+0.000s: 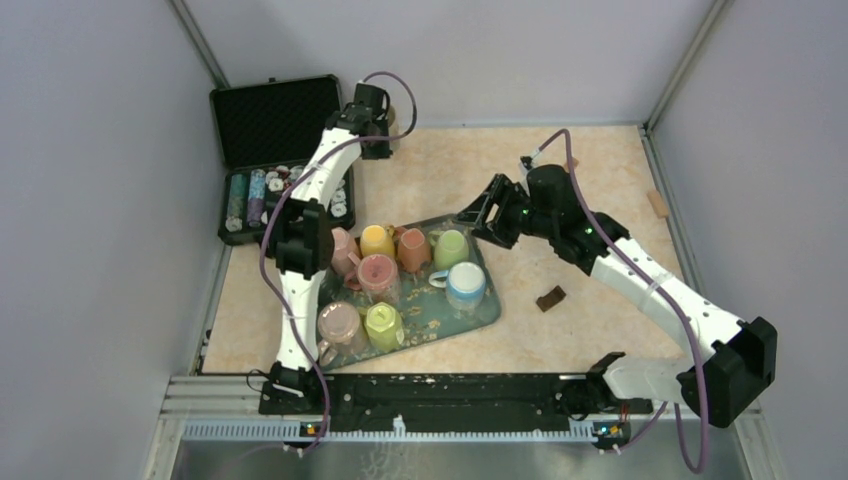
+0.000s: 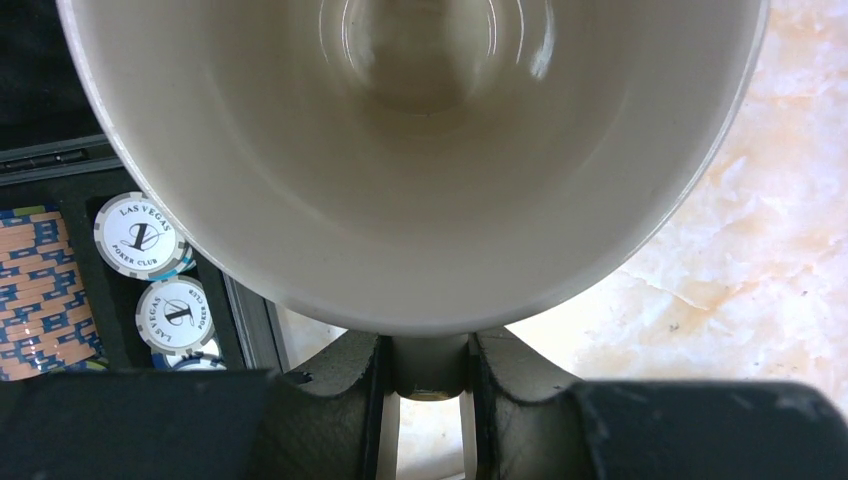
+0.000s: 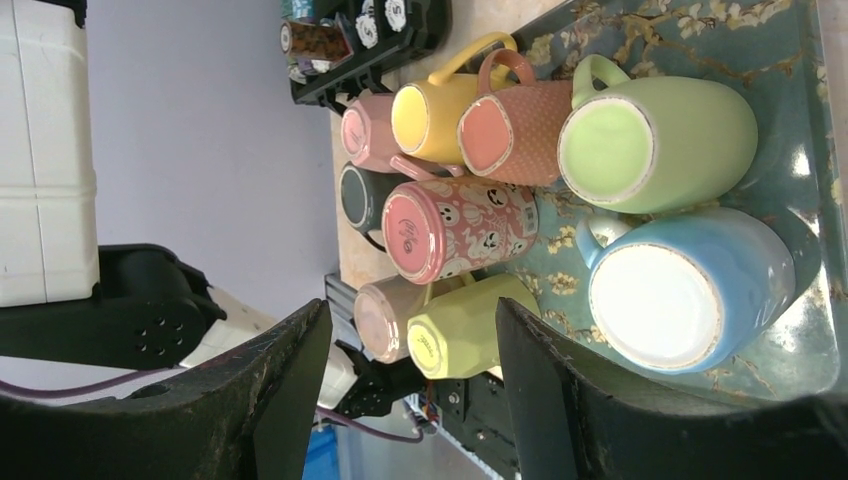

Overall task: Turn the mug right side up
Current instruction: Place the cup at the corner of the board.

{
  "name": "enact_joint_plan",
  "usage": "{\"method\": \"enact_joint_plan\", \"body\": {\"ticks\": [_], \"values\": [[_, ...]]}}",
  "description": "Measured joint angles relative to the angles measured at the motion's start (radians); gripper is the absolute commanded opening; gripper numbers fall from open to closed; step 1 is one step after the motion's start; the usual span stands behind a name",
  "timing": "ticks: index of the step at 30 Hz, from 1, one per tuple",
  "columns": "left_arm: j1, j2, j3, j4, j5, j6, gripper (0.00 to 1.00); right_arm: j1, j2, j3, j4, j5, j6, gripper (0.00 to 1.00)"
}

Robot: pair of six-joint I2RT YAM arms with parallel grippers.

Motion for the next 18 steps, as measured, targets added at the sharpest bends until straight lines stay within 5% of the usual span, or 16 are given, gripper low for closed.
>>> {"method": "enact_joint_plan", "body": {"ticks": [3,4,5,9,18], "values": [[0.000,0.018,0.014,-0.010,-0.008,0.009,0.00,0.000,0.000,0.000,-0.001,0.000,0.000,0.62],[0.000,0.024,0.019,-0.015,-0.010,0.011,0.00,0.000,0.000,0.000,-0.001,0.000,0.000,0.90],[0.000,0.030,0.023,-0.021,-0.011,0.013,0.00,0.000,0.000,0.000,-0.001,0.000,0.000,0.98],[0.000,0.048,0.024,-0.039,-0.015,0.014,0.00,0.003,0.000,0.000,-0.004,0.142,-0.003,0.99],[0.003,0.059,0.024,-0.060,-0.017,0.014,0.03,0.002,0.001,0.000,-0.008,0.313,-0.348,0.99]]}}
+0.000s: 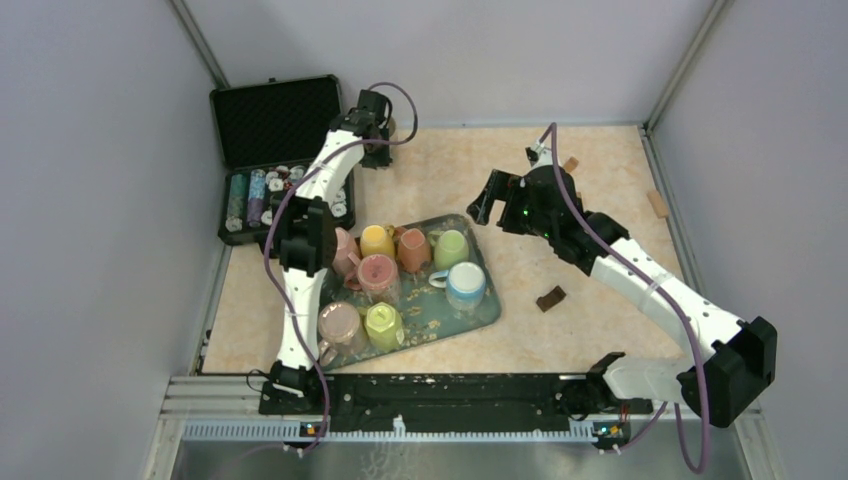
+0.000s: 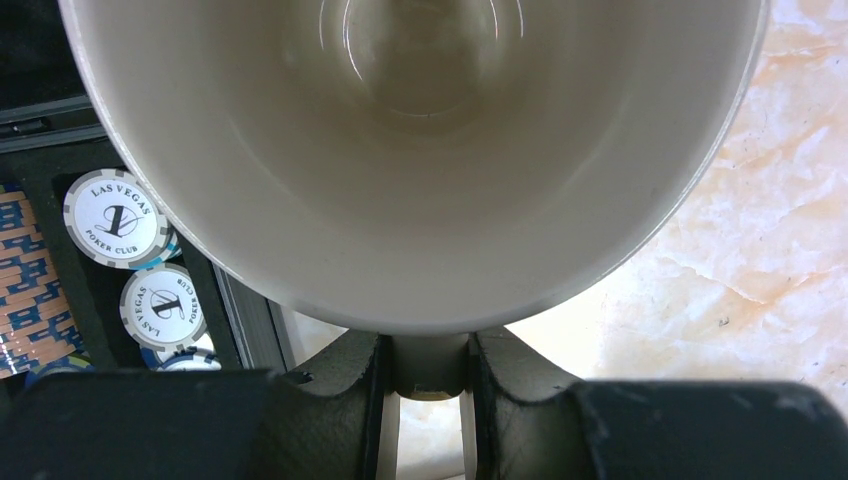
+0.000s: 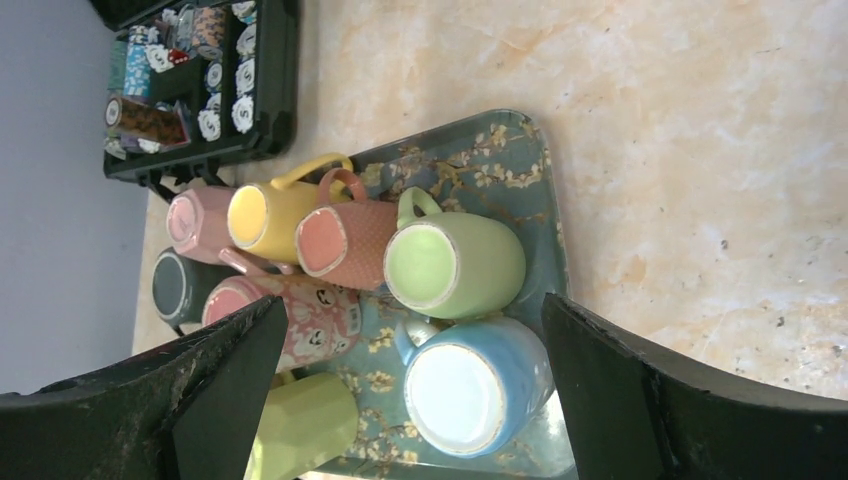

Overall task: Turn the mug right side up
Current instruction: Place the cup at the corner of the board.

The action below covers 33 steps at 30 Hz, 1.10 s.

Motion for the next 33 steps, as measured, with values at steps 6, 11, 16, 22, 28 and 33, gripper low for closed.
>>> {"method": "enact_joint_plan", "body": {"ticks": [6,11,16,22,28,33], "values": [[0.002,0.000,0.000,-0.003,0.001,0.000,0.11,0.000,0.000,-0.008,-0.002,0.018,-0.038,0.99],[0.007,0.000,0.000,-0.006,0.006,0.000,0.15,0.000,0.004,-0.013,-0.006,0.019,-0.048,0.99],[0.009,0.000,0.000,-0.007,0.014,0.000,0.17,0.000,0.004,-0.013,-0.008,0.018,-0.053,0.99],[0.011,0.000,0.000,-0.008,0.020,0.000,0.22,0.000,0.004,-0.034,-0.010,0.019,-0.053,0.99],[0.014,0.000,0.000,-0.008,0.020,0.000,0.30,0.000,0.004,-0.040,-0.012,0.018,-0.053,0.99],[0.014,0.000,0.002,0.015,0.018,0.000,0.32,0.000,0.004,-0.041,-0.011,0.018,-0.053,0.99]]}}
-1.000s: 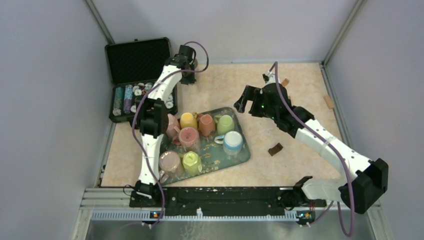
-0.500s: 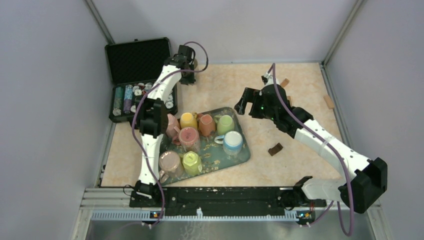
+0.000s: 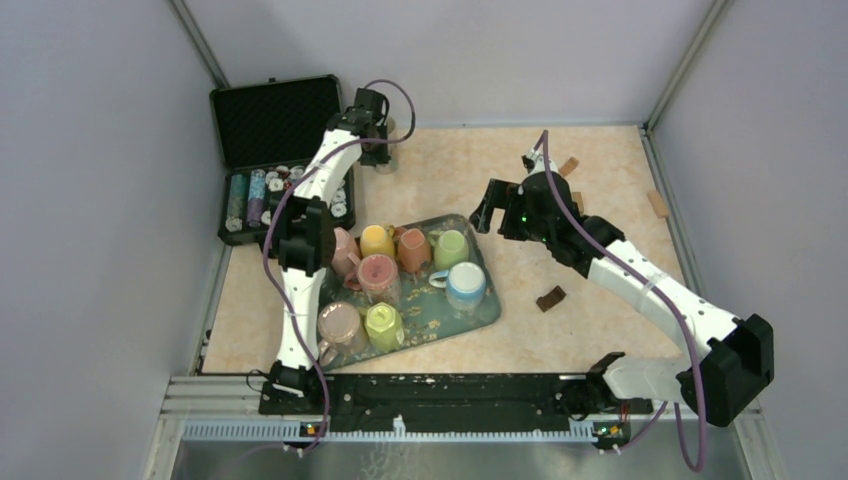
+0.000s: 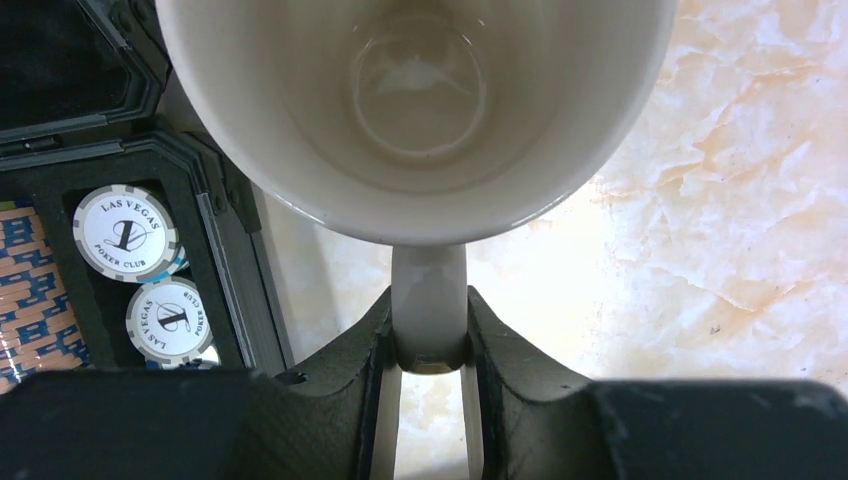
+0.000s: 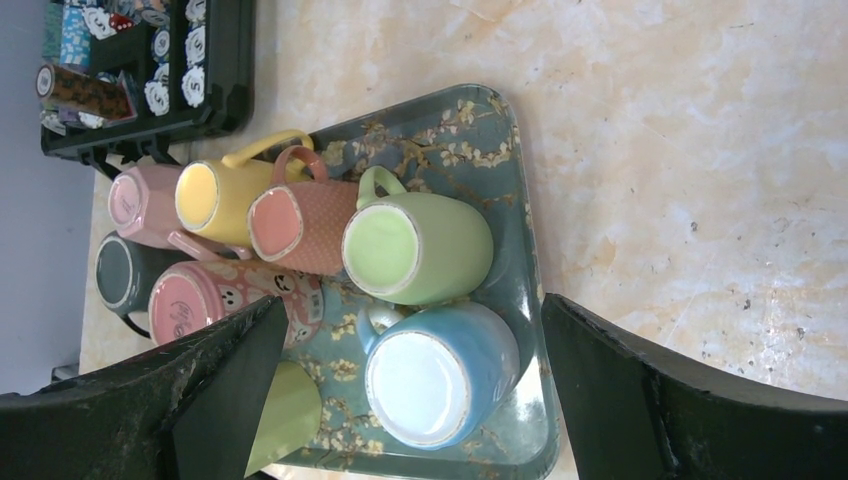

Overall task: Turn the mug right side up
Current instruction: Place the cup at the corner of the board.

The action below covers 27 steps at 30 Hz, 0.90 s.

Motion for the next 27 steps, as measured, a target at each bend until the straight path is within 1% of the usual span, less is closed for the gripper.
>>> {"method": "enact_joint_plan", "body": {"ticks": [9,13,21,27], "values": [[0.000,0.000,0.003,0.027,0.001,0.000,0.34,0.000,0.000,-0.011,0.004,0.000,0.000,0.99],[0.000,0.000,0.003,0.040,0.000,0.000,0.39,0.000,0.000,-0.011,0.005,-0.001,-0.002,0.99],[0.000,-0.001,0.002,0.056,0.000,0.003,0.56,0.000,0.000,-0.011,0.003,-0.001,-0.014,0.99],[0.000,-0.025,-0.021,0.066,0.000,0.012,0.74,0.000,0.000,-0.011,-0.018,0.006,-0.035,0.99]]}}
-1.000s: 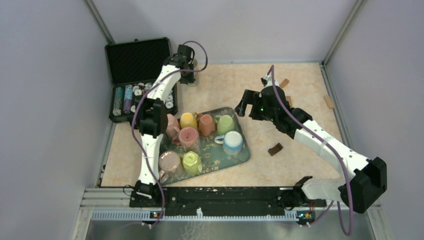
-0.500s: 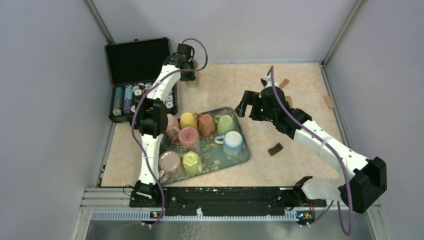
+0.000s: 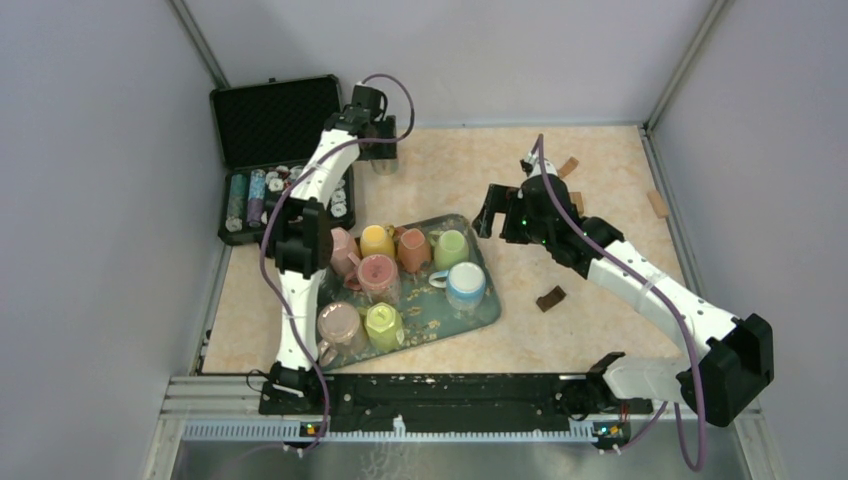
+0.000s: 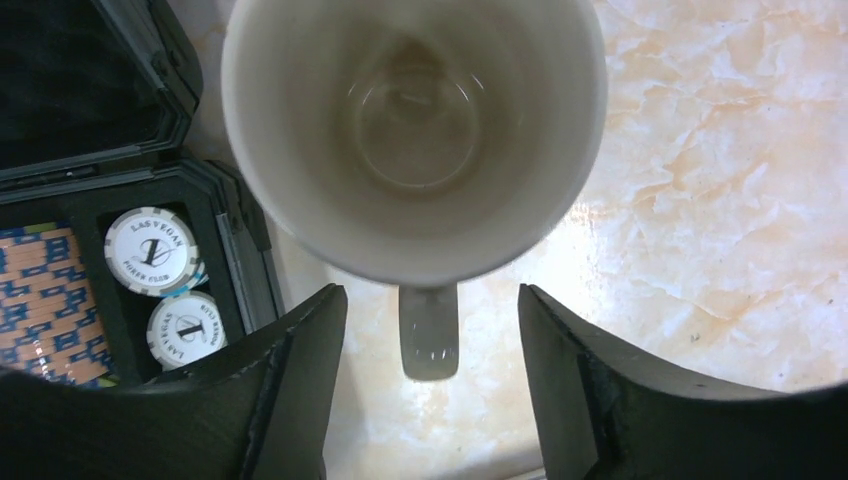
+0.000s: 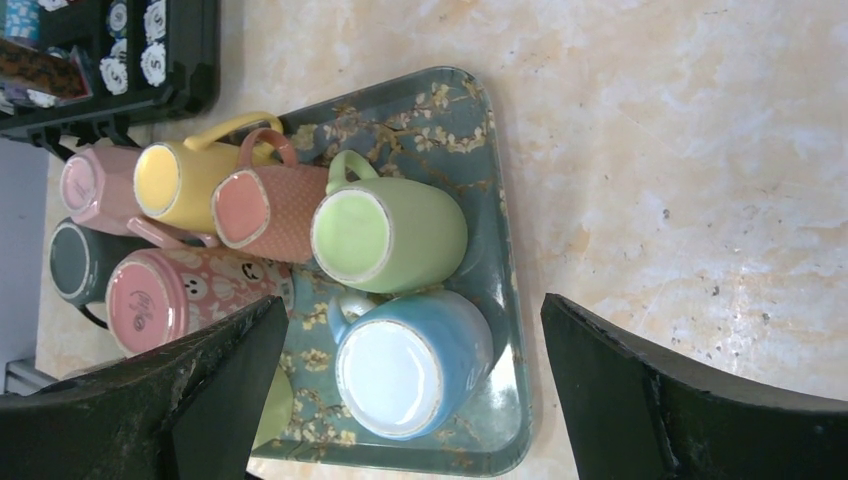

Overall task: Turn the mug right side up
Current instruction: Place the cup at the corner of the board, then turn over the cup at the center of the board.

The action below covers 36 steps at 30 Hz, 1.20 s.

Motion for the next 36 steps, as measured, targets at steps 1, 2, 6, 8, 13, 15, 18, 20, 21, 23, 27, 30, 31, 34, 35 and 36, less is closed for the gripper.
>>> {"method": "enact_joint_plan", "body": {"ticks": [1,2,6,8,13,15,18,20,21,23,27,30,31,34,35,36], "values": [[0.000,-0.015,-0.014,0.005,0.000,0.002,0.76,0.000,0.000,0.000,-0.008,0.005,-0.002,0.99],[0.000,-0.029,-0.027,0.009,0.000,0.003,0.80,0.000,0.000,0.000,-0.017,0.011,-0.002,0.99],[0.000,-0.117,-0.112,0.044,0.000,0.011,0.93,0.000,0.000,0.000,-0.041,0.021,-0.006,0.99],[0.000,-0.159,-0.146,0.062,0.001,0.012,0.98,0.000,0.000,0.000,-0.053,0.017,-0.011,0.99],[0.000,-0.257,-0.219,0.105,0.009,0.014,0.99,0.001,0.001,0.000,-0.063,0.000,-0.014,0.99],[-0.003,-0.304,-0.270,0.124,0.024,0.013,0.98,0.006,0.003,0.000,-0.067,0.001,-0.018,0.99],[-0.011,-0.376,-0.359,0.146,0.039,0.013,0.98,0.035,0.016,0.000,-0.078,0.021,-0.020,0.99],[-0.021,-0.426,-0.426,0.161,0.054,0.010,0.98,0.077,0.027,0.000,-0.094,0.048,-0.019,0.99],[-0.029,-0.451,-0.456,0.166,0.062,0.009,0.98,0.102,0.030,-0.002,-0.102,0.061,-0.018,0.99],[-0.051,-0.508,-0.523,0.170,0.085,0.008,0.98,0.141,0.031,-0.010,-0.114,0.085,-0.012,0.99],[-0.113,-0.624,-0.636,0.180,0.131,0.003,0.98,0.181,0.024,-0.067,-0.124,0.131,0.019,0.99],[-0.168,-0.721,-0.720,0.196,0.178,-0.002,0.98,0.185,-0.010,-0.114,-0.155,0.174,0.054,0.99],[-0.186,-0.752,-0.743,0.200,0.193,-0.002,0.98,0.185,-0.029,-0.124,-0.166,0.187,0.064,0.99],[-0.240,-0.840,-0.822,0.225,0.251,0.002,0.98,0.185,-0.102,-0.138,-0.188,0.231,0.097,0.99],[-0.258,-0.869,-0.854,0.235,0.274,0.005,0.98,0.185,-0.134,-0.140,-0.192,0.244,0.106,0.99],[-0.278,-0.897,-0.888,0.245,0.294,0.009,0.98,0.185,-0.168,-0.145,-0.190,0.259,0.116,0.99]]}}
